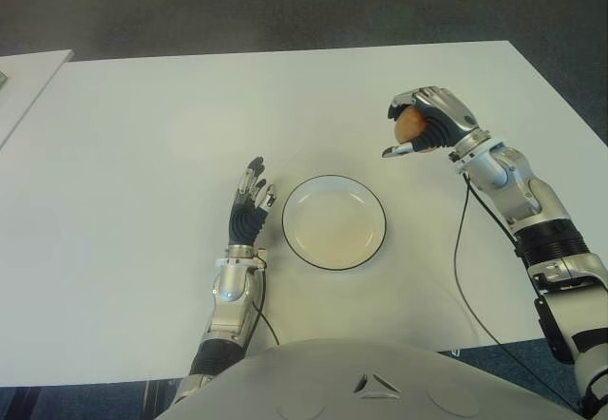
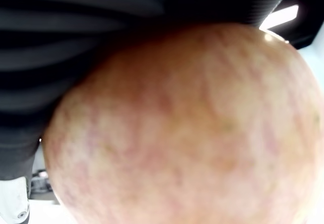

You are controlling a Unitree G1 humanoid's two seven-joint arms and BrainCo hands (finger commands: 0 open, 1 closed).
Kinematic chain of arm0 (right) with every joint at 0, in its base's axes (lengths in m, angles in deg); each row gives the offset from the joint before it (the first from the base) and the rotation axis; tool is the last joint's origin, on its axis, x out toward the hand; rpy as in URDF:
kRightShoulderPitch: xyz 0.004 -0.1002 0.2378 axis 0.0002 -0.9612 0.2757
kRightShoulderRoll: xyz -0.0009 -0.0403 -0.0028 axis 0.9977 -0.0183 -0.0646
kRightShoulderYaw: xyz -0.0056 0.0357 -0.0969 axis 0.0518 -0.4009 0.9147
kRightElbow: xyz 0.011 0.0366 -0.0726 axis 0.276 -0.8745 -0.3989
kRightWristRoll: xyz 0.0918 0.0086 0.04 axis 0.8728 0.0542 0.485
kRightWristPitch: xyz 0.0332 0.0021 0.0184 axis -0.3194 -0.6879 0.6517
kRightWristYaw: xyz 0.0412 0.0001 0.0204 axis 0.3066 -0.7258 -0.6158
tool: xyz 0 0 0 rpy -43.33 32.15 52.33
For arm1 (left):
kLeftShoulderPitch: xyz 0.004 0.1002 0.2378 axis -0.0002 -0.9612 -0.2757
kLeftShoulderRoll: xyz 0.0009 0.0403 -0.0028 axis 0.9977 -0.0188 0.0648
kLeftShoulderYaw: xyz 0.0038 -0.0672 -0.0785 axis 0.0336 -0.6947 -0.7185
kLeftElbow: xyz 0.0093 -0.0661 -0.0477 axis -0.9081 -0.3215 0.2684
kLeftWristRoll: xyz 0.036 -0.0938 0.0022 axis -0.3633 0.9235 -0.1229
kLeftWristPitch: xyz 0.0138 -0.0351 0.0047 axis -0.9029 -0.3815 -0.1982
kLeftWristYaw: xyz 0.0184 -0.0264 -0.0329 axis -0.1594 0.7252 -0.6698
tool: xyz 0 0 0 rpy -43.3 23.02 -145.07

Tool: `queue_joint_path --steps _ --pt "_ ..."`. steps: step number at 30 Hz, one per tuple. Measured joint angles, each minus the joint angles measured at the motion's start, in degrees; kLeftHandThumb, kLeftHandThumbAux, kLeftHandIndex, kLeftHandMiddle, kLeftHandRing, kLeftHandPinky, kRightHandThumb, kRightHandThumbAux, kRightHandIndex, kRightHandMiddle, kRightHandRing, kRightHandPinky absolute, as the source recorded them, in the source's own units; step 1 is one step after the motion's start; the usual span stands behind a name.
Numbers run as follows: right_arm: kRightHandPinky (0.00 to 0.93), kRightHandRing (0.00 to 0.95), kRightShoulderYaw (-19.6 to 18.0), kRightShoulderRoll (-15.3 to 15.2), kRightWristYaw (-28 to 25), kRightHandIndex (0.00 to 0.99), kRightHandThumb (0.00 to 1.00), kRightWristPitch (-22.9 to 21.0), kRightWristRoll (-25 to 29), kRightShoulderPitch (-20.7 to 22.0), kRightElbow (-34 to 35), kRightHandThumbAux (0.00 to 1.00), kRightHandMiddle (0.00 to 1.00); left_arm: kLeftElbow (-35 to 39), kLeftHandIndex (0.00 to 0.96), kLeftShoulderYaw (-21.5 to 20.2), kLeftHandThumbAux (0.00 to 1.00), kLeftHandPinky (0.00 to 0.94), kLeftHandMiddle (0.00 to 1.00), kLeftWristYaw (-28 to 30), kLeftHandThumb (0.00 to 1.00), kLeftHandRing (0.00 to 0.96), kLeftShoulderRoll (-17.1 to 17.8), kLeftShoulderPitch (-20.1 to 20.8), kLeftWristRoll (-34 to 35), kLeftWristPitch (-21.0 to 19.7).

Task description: Put the apples into the plate.

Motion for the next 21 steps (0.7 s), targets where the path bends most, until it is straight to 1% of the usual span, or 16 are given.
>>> queue_joint_path --steps 3,7,8,13,15,21 --pt "0.836 0.86 0.0 1.3 -2.0 0.44 0.709 -0.6 0.1 -0.5 2.3 0.715 0.878 1.5 0.039 -0.1 0.562 0.0 0.024 0.0 0.0 0.0 -0.1 -1.1 0.1 0.5" --pt "0.812 0.849 0.8 3.7 -3.5 0.44 0.707 -1.6 -0.1 -1.4 4.7 0.716 0.865 5.5 0.076 0.2 0.57 0.0 0.045 0.2 0.0 0.0 -0.7 -5.9 0.5 0.5" --pt "0.804 0.845 1.1 4.3 -3.9 0.44 0.707 -1.8 -0.2 -1.6 5.0 0.717 0.86 5.7 0.085 0.2 0.573 0.0 0.049 0.3 0.0 0.0 -0.8 -6.1 0.8 0.4" --pt "0.759 0.818 4.3 7.7 -6.1 0.44 0.705 -1.9 -0.9 -2.3 6.4 0.718 0.836 5.3 0.104 0.0 0.604 0.0 0.057 0.7 0.0 0.0 -1.0 -5.4 2.1 -0.2" --pt "0.743 0.809 5.3 8.7 -7.1 0.44 0.704 -1.2 -1.0 -2.4 6.8 0.719 0.827 5.2 0.106 0.0 0.616 0.0 0.059 0.7 0.0 0.0 -1.0 -5.2 2.2 -0.6" --pt "0.729 0.799 6.9 9.5 -8.6 0.44 0.703 0.4 -1.1 -3.0 7.4 0.72 0.814 4.5 0.107 -0.1 0.647 0.0 0.061 0.7 0.0 0.0 -1.1 -4.7 2.2 -1.1"
